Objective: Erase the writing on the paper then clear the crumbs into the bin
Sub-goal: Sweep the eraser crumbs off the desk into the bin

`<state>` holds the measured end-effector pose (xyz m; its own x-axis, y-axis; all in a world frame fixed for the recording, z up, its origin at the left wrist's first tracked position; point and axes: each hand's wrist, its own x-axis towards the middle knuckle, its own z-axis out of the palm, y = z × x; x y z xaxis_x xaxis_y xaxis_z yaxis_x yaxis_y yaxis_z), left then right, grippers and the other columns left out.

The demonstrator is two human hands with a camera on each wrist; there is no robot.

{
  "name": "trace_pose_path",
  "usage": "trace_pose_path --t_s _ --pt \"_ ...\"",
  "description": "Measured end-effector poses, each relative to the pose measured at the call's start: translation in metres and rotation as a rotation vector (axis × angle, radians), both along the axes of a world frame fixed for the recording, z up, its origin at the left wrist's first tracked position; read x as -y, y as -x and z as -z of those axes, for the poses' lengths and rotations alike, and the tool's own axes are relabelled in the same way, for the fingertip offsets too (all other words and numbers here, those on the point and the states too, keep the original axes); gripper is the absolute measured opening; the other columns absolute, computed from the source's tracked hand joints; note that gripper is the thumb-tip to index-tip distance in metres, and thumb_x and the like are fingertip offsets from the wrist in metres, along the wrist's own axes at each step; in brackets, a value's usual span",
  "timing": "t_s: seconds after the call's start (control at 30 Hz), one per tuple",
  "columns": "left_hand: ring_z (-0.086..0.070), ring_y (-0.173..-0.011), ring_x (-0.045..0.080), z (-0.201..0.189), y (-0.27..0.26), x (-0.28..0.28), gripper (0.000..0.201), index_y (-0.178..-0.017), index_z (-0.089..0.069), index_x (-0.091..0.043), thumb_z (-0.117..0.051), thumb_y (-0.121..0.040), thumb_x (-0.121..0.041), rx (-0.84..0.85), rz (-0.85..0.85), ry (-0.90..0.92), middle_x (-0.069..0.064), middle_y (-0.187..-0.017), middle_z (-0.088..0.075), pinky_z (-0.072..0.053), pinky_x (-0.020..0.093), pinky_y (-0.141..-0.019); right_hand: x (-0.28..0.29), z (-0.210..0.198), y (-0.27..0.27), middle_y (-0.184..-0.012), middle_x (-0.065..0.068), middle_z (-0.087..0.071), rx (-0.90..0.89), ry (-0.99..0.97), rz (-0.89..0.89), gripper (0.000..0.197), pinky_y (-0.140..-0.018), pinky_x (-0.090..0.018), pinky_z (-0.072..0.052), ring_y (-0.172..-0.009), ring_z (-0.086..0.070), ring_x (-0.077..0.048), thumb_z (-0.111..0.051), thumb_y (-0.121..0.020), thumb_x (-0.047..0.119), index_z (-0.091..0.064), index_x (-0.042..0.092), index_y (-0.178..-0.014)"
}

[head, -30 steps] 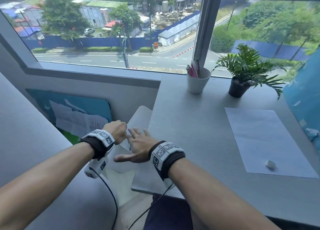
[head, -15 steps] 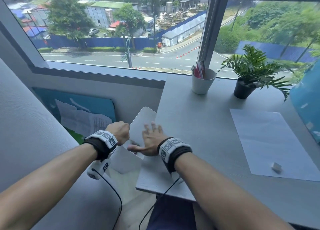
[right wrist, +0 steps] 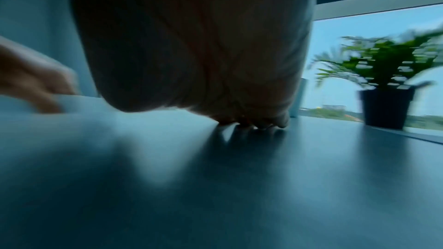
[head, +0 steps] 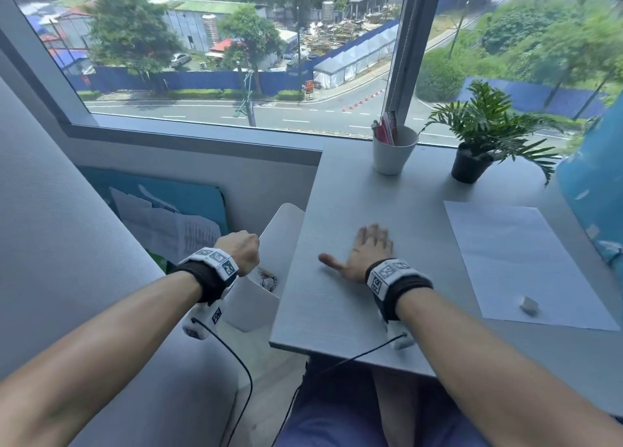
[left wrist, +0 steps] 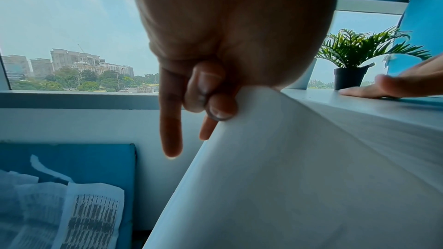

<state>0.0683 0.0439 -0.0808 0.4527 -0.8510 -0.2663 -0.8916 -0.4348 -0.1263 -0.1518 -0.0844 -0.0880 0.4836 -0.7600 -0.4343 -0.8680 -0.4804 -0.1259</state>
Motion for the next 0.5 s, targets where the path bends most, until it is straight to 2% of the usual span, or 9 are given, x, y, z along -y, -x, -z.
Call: trace_pose_path --t_s 0.1,0.17,0.23,0.37,0.5 --pt "-0.065 -0.095 0.038 -0.003 0.001 -0.004 0.014 -0.078 -0.052 -0.008 -0.047 -0.090 -0.011 0.016 -0.004 -0.006 0.020 -0.107 -0.068 -0.044 0.033 -0.071 -0.060 0.004 -0.041 -0.160 -0.014 0.024 0.122 -0.090 -0.300 0.131 -0.120 -0.048 0.011 -0.148 0.023 -0.032 -0.022 -0.064 0.098 0.010 0.010 -0.155" --pt "-0.065 -0.099 0.038 -0.006 0.000 -0.006 0.016 -0.087 -0.059 -0.004 -0.046 -0.092 -0.013 0.041 -0.014 0.002 0.019 -0.110 -0.067 -0.047 0.035 -0.075 -0.090 -0.002 -0.062 -0.164 -0.009 0.012 0.156 -0.139 -0.517 0.122 -0.121 -0.049 0.009 -0.151 0.014 -0.027 -0.018 -0.068 0.096 0.002 0.016 -0.157" --pt "-0.064 -0.101 0.038 -0.010 -0.001 -0.010 0.021 -0.098 -0.063 -0.002 -0.046 -0.093 -0.015 0.063 -0.019 -0.007 0.019 -0.112 -0.066 -0.048 0.037 -0.079 -0.099 -0.011 -0.072 -0.165 -0.007 0.000 0.191 -0.131 -0.609 0.113 -0.121 -0.049 0.005 -0.152 0.003 -0.022 -0.019 -0.075 0.091 -0.003 0.015 -0.157" --pt "-0.064 -0.100 0.038 -0.014 -0.007 -0.019 0.019 -0.092 -0.063 -0.003 -0.047 -0.092 -0.013 0.060 -0.038 0.007 0.019 -0.112 -0.067 -0.048 0.036 -0.078 -0.061 -0.018 -0.059 -0.164 -0.011 -0.005 0.209 -0.021 -0.451 0.109 -0.121 -0.052 -0.002 -0.152 -0.003 -0.023 -0.025 -0.083 0.083 -0.009 0.004 -0.155" --pt "-0.064 -0.096 0.038 -0.017 -0.007 -0.024 0.014 -0.077 -0.051 -0.009 -0.047 -0.090 -0.012 0.041 -0.030 0.020 0.019 -0.108 -0.067 -0.045 0.035 -0.074 0.000 -0.013 -0.028 -0.164 -0.015 0.002 0.106 0.042 -0.151 0.114 -0.121 -0.051 -0.002 -0.152 0.001 -0.028 -0.020 -0.081 0.085 -0.002 0.000 -0.155"
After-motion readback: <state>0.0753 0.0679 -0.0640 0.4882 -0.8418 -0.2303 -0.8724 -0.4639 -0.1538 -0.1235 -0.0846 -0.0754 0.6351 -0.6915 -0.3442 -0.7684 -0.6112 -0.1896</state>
